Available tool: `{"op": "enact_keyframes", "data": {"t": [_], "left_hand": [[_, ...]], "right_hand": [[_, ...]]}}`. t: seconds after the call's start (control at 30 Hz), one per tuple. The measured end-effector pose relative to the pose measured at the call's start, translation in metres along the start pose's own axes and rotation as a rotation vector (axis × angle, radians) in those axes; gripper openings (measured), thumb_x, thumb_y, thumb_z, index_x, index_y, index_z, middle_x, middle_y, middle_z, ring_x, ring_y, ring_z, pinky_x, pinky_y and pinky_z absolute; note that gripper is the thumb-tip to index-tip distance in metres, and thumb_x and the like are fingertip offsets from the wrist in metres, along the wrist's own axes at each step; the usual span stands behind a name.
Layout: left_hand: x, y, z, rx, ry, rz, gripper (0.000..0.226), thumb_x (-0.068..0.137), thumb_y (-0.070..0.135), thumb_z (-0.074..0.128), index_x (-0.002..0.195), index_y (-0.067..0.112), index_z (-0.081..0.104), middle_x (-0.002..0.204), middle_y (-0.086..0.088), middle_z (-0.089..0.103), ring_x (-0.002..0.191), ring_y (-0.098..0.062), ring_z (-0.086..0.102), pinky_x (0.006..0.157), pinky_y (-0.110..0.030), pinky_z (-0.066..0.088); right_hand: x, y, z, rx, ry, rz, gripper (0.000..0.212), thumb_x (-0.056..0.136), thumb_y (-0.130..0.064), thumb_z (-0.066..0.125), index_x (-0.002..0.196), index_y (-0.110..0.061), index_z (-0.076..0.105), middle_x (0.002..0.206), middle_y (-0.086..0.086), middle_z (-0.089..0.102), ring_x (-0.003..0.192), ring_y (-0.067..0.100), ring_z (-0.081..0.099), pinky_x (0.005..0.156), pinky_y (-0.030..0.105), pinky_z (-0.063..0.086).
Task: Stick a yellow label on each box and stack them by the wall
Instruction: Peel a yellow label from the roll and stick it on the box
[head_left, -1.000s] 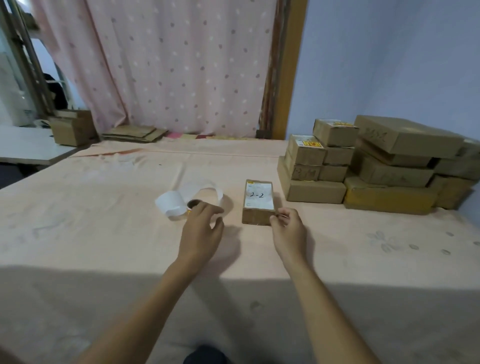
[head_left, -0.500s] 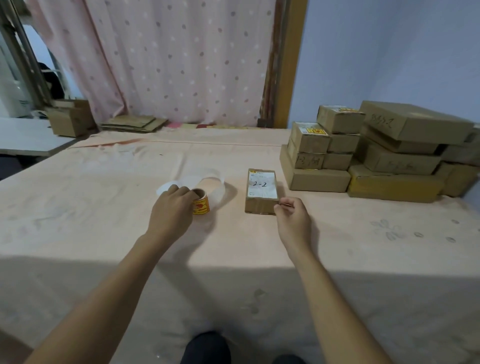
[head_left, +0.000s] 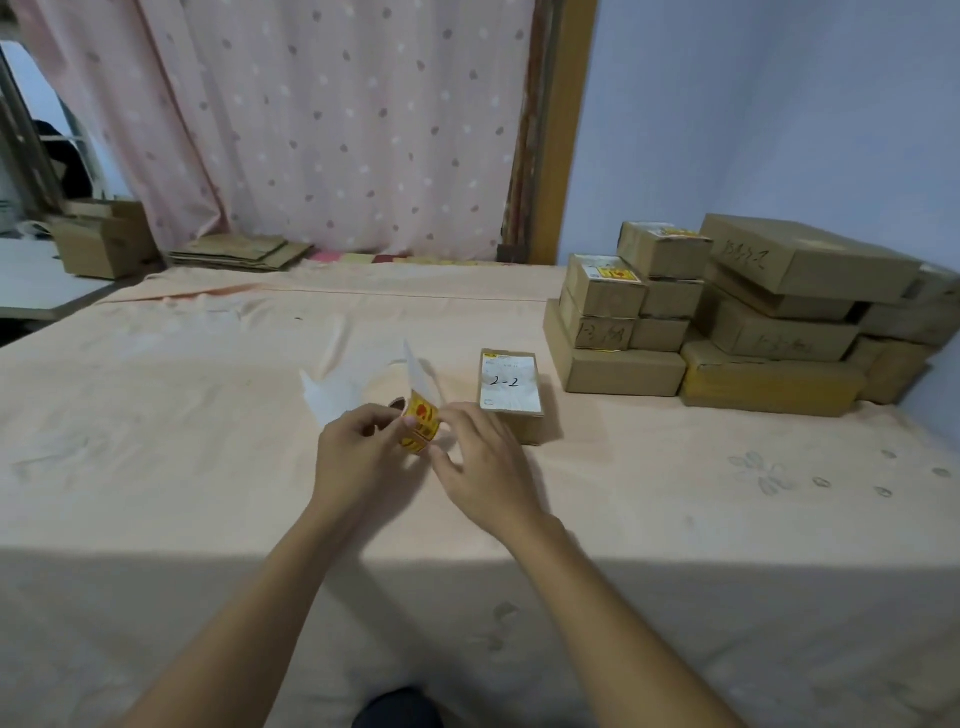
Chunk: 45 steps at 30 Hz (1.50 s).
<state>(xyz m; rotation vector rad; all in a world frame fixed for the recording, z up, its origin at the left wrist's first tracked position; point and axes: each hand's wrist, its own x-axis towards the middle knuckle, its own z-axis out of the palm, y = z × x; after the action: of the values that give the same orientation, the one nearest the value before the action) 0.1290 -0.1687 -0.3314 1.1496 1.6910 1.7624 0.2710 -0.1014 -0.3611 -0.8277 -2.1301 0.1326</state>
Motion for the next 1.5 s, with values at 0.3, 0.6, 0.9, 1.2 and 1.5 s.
{"op": "enact_keyframes", "data": {"t": [0.3,0.6,0.9,1.2,1.5], "left_hand": [[0.0,-0.005,-0.002,-0.032,-0.146,0.048,0.036,0.084,-0.008,0.061,0.09,0.023,0.078,0.102,-0.005,0.072,0.083,-0.003,0.066,0.071,-0.012,0.048],[0.015,-0.028,0.0,0.297,-0.082,0.282,0.022,0.081,0.009,0.079,0.098,0.023,0.079,0.082,0.034,0.064,0.077,0.002,0.051,0.07,-0.012,0.037],[0.014,-0.032,0.002,0.387,-0.083,0.43,0.016,0.082,0.011,0.08,0.094,0.022,0.079,0.085,0.013,0.07,0.085,0.004,0.05,0.07,-0.01,0.036],[0.014,-0.032,0.004,0.482,-0.014,0.508,0.01,0.082,0.011,0.08,0.09,0.015,0.077,0.077,0.016,0.062,0.076,-0.009,0.045,0.068,-0.011,0.035],[0.015,-0.03,0.0,0.326,-0.026,0.32,0.008,0.081,0.017,0.079,0.086,0.023,0.078,0.088,0.017,0.071,0.086,-0.01,0.053,0.074,-0.024,0.04]], "right_hand": [[0.009,0.004,0.018,0.127,0.014,0.141,0.027,0.089,-0.033,0.068,0.112,-0.021,0.063,0.111,-0.009,0.063,0.104,0.017,0.06,0.086,0.035,0.049],[0.009,0.001,0.018,0.246,0.075,0.23,0.025,0.084,-0.031,0.079,0.103,-0.019,0.067,0.101,-0.011,0.068,0.089,0.01,0.063,0.076,0.026,0.047],[0.007,0.0,0.014,0.273,0.086,0.303,0.013,0.088,-0.032,0.075,0.099,-0.026,0.07,0.095,-0.012,0.071,0.082,0.002,0.063,0.074,0.023,0.048],[0.006,0.001,0.015,0.297,0.132,0.283,0.017,0.084,-0.036,0.075,0.098,-0.025,0.073,0.095,-0.013,0.073,0.084,0.005,0.064,0.078,0.03,0.053],[0.008,0.002,0.011,0.346,0.19,0.295,0.003,0.089,-0.024,0.074,0.091,-0.022,0.075,0.09,-0.013,0.071,0.074,0.006,0.06,0.067,0.026,0.051]]}}
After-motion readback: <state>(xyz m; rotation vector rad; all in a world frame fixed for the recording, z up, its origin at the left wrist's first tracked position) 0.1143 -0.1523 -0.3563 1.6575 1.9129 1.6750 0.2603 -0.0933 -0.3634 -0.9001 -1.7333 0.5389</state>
